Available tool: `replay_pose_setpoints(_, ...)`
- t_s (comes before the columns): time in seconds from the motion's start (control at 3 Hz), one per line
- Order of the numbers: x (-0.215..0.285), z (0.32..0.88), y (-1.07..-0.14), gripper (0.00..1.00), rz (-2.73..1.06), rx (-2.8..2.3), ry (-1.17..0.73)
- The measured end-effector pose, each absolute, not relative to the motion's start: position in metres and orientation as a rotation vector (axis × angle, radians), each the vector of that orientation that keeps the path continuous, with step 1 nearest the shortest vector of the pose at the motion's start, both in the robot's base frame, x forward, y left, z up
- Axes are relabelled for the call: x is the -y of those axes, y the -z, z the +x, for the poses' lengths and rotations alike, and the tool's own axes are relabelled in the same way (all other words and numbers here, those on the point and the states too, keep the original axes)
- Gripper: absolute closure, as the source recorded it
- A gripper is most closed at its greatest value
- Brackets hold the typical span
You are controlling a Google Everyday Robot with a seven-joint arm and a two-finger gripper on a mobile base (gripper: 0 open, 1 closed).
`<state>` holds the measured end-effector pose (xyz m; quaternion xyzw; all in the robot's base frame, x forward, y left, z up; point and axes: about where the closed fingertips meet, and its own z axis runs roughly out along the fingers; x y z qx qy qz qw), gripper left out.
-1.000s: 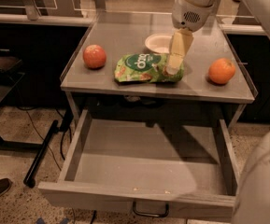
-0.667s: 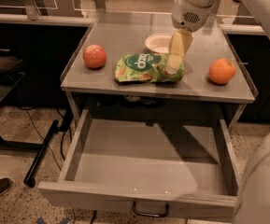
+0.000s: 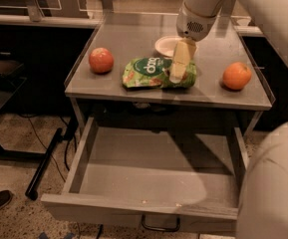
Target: Place green rice chip bag into top drawer
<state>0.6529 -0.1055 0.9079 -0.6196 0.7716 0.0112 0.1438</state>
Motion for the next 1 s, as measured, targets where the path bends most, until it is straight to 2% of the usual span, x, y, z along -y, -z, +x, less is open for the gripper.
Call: replay_pose_setpoints(1.0, 0.14, 0.675, -0.862, 0.0, -1.695, -2.364, -0.092)
